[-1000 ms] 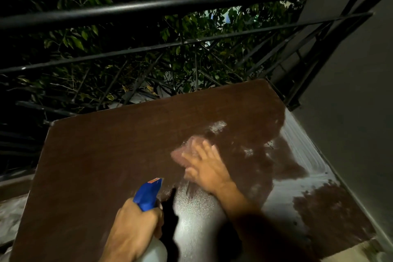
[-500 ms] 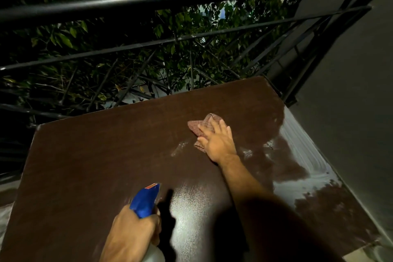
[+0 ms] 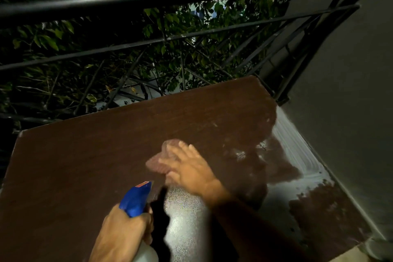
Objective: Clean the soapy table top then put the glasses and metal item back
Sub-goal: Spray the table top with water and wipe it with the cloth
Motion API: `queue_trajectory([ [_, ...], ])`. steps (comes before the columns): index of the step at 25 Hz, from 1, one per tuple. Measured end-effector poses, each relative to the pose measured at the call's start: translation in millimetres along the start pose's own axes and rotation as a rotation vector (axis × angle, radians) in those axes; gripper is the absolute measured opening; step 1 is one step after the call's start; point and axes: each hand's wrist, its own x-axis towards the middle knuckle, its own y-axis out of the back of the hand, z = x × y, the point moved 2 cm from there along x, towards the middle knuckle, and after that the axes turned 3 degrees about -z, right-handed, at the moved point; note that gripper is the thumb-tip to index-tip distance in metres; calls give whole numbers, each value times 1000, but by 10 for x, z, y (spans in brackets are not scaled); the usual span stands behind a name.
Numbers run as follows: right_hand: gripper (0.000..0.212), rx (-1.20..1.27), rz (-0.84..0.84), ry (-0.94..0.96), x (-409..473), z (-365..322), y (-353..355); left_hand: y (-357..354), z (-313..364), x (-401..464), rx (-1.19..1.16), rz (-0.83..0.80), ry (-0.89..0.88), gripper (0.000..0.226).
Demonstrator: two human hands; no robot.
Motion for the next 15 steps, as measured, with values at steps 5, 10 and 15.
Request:
queue_trajectory([
  [5, 55, 81, -56, -430, 202, 956, 491, 12, 57, -175, 1, -3, -19, 32],
  [10, 54, -59, -3, -123, -386, -69, -99, -4, 138, -316, 79, 17, -25, 29],
  [15, 57, -137, -47, 206, -1365, -1157, -990, -49, 140, -469, 84, 13, -21, 29],
])
